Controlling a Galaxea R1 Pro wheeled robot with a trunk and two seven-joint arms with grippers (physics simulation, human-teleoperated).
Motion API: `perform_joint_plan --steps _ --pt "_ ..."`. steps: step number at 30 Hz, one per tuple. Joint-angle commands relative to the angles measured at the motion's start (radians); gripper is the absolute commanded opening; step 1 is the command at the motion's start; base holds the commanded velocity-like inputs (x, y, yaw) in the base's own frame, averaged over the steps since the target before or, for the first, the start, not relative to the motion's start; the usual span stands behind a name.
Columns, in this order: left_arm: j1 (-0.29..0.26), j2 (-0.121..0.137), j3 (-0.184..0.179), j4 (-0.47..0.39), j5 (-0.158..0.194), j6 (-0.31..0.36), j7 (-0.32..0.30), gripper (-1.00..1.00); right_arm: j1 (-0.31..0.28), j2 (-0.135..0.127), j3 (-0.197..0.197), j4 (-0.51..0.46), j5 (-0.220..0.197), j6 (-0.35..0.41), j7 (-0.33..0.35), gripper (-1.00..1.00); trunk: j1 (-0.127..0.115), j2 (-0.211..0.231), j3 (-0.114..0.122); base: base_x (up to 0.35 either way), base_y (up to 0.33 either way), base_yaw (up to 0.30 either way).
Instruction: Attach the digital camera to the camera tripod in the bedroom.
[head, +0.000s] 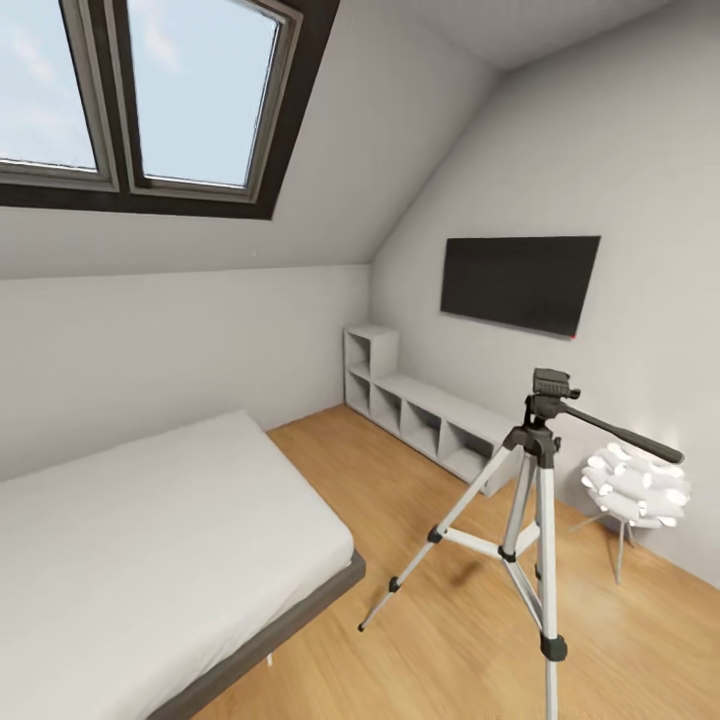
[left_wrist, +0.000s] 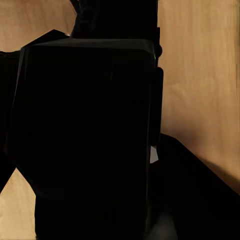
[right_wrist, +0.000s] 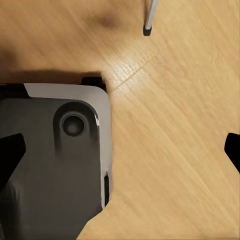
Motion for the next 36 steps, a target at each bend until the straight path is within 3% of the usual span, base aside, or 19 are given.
perform_joint_plan --steps 1,36 --pt "0.000 0.000 -0.009 0.000 0.005 -0.002 0.003 -1.00 -0.002 0.000 -0.001 0.002 0.001 0.001 0.003 1.00 0.000 -0.001 -0.002 0.020 0.036 -0.300" --pt "-0.001 -0.002 -0.010 -0.001 0.004 -0.004 0.004 -1.00 -0.002 0.000 -0.001 0.000 0.005 -0.051 0.000 1.00 0.000 -0.001 -0.002 0.002 0.003 -0.300"
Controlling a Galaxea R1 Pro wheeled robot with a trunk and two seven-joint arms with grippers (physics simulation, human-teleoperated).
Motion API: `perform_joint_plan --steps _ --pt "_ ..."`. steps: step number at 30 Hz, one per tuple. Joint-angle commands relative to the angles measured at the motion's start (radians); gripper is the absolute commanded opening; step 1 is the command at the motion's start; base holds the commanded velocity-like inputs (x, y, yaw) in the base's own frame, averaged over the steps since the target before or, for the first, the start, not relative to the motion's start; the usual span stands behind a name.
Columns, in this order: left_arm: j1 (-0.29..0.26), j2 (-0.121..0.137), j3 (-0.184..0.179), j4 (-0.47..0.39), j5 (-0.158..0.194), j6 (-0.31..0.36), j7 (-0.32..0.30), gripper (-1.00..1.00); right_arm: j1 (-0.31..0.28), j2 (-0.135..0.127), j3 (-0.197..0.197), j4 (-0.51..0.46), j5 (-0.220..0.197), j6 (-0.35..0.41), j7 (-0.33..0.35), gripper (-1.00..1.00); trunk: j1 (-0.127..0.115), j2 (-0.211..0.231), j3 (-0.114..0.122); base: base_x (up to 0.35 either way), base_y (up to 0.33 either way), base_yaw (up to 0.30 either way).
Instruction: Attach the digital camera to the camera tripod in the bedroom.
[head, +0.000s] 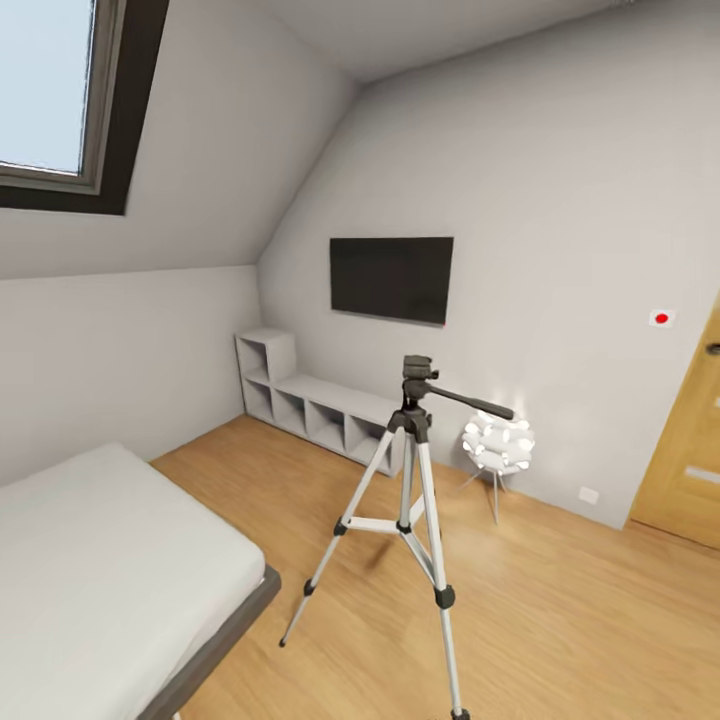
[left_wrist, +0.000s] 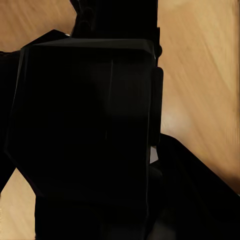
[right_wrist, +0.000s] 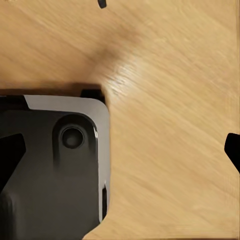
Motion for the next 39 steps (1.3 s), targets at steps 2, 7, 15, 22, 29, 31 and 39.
perform_joint_plan --steps 2,7,15,22,29,31,39 --pt "0.000 0.000 -0.009 0.000 0.005 -0.002 0.004 -1.00 -0.002 0.000 -0.001 0.003 0.002 -0.006 0.003 1.00 0.000 -0.002 -0.002 0.000 0.000 -0.300" --pt "0.000 0.000 -0.008 0.000 0.006 -0.002 0.004 -1.00 -0.002 0.001 -0.001 0.003 0.003 -0.024 0.003 1.00 0.000 -0.002 -0.002 0.000 0.000 -0.300" --pt "0.000 0.000 -0.007 0.000 0.008 -0.002 0.004 -1.00 -0.002 0.000 0.000 0.003 0.010 -0.027 0.003 1.00 0.000 -0.002 -0.002 0.057 -0.018 -0.178" --pt "0.000 0.001 -0.007 0.000 0.008 -0.001 0.004 -1.00 -0.002 0.000 0.001 0.003 0.018 -0.027 0.003 1.00 0.000 -0.002 -0.002 0.214 -0.129 -0.018" --pt "0.000 0.001 -0.007 0.000 0.009 -0.003 0.005 -1.00 -0.001 0.000 0.003 0.002 0.021 -0.027 0.003 1.00 0.000 -0.002 -0.002 0.106 -0.064 -0.002" --pt "0.000 0.001 -0.007 0.000 0.012 -0.003 0.007 -1.00 -0.002 0.000 0.003 0.002 0.021 -0.027 0.003 1.00 0.000 -0.002 -0.002 0.023 -0.014 0.000" --pt "-0.001 0.002 -0.007 0.000 0.034 -0.003 0.006 -1.00 -0.002 0.000 0.003 0.003 0.021 -0.027 0.003 1.00 0.000 -0.002 -0.002 0.042 -0.049 0.000"
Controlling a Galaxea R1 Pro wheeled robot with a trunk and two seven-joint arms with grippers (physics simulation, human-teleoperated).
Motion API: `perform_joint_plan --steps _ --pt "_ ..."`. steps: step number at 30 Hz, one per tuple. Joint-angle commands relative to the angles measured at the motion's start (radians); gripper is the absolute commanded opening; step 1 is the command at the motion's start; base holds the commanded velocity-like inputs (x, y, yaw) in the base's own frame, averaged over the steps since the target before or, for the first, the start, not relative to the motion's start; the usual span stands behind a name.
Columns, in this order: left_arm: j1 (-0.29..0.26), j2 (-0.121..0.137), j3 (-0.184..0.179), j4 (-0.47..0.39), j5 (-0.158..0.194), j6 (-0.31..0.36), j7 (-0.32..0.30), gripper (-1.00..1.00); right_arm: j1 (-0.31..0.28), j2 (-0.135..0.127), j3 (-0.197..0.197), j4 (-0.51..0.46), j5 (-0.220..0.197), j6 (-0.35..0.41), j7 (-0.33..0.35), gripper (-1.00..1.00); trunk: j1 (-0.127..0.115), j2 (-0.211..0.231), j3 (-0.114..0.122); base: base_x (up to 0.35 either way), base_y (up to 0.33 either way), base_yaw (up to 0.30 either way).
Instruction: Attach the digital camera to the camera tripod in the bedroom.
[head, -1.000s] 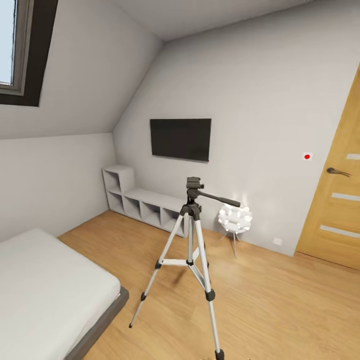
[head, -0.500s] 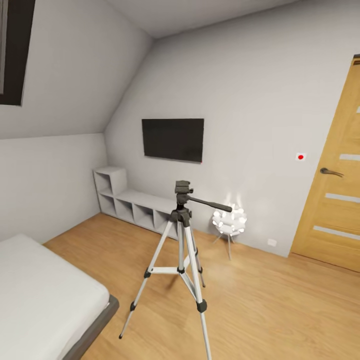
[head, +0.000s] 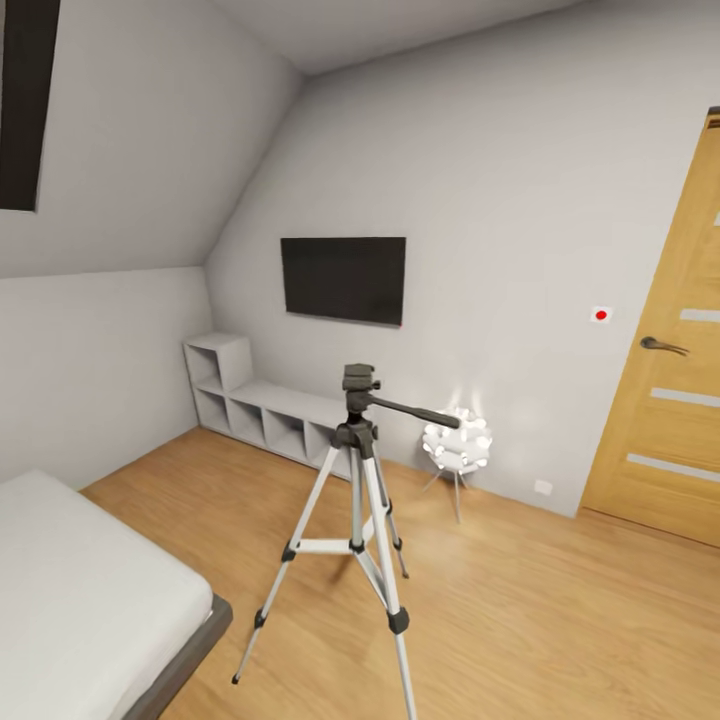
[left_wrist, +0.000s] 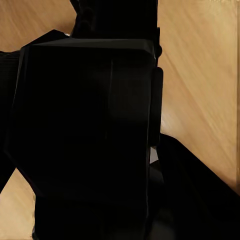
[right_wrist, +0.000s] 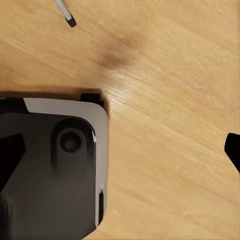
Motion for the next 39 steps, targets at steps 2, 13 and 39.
perform_joint_plan --steps 2,13,39 --pt "-0.001 0.000 -0.009 0.000 0.009 -0.002 0.004 -1.00 -0.002 0.000 -0.001 0.003 0.004 -0.005 0.003 1.00 0.000 -0.001 -0.002 0.113 -0.171 0.000" --pt "-0.001 0.001 -0.009 0.000 0.014 -0.002 0.003 -1.00 -0.001 0.002 -0.001 0.003 0.000 -0.003 0.002 1.00 0.000 -0.001 -0.002 0.025 -0.033 0.000" --pt "-0.001 -0.002 -0.009 0.000 0.013 -0.001 0.002 -1.00 -0.001 0.004 -0.002 0.004 -0.011 -0.001 0.001 1.00 0.000 -0.001 -0.002 0.000 0.070 0.000"
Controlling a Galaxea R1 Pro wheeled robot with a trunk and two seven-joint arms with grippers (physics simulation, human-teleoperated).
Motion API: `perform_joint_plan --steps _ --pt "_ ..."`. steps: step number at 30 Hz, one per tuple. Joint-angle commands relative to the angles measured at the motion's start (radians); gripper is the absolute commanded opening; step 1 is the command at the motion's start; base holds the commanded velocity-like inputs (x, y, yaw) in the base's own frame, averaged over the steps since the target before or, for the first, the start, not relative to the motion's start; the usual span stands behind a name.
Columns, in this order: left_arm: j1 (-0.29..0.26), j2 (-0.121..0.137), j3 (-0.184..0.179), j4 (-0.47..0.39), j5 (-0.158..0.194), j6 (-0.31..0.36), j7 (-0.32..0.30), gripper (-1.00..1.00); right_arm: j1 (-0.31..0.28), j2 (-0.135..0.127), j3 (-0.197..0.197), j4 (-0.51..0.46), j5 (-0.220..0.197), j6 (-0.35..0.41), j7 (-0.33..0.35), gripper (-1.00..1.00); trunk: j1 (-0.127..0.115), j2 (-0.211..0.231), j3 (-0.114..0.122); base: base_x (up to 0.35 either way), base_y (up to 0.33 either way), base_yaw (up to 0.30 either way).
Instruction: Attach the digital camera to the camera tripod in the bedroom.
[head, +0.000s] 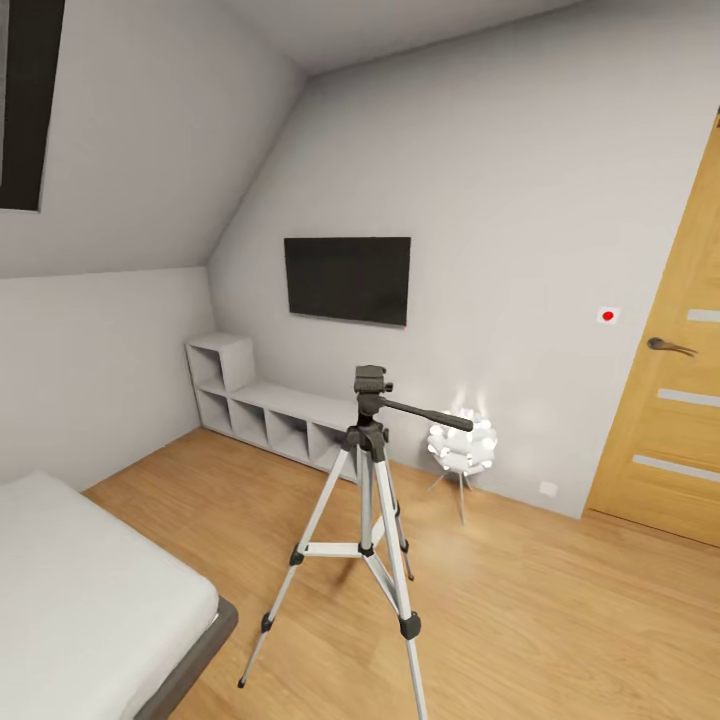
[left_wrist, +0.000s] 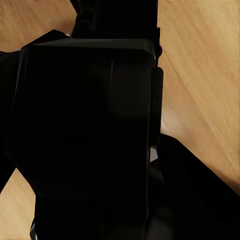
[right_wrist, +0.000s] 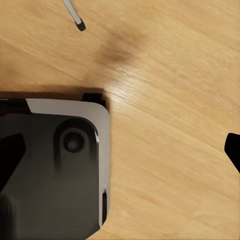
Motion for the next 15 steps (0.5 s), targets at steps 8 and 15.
perform_joint_plan --steps 8,15 --pt "-0.001 0.000 -0.009 0.000 0.005 -0.002 0.004 -1.00 -0.001 0.010 0.000 0.003 0.005 -0.005 0.003 1.00 0.000 -0.002 -0.005 0.000 0.002 0.000" --pt "-0.001 0.001 -0.009 0.000 0.005 -0.002 0.004 -1.00 -0.002 0.009 0.001 0.003 0.008 -0.006 0.004 1.00 0.000 -0.002 -0.015 0.000 0.000 0.000"
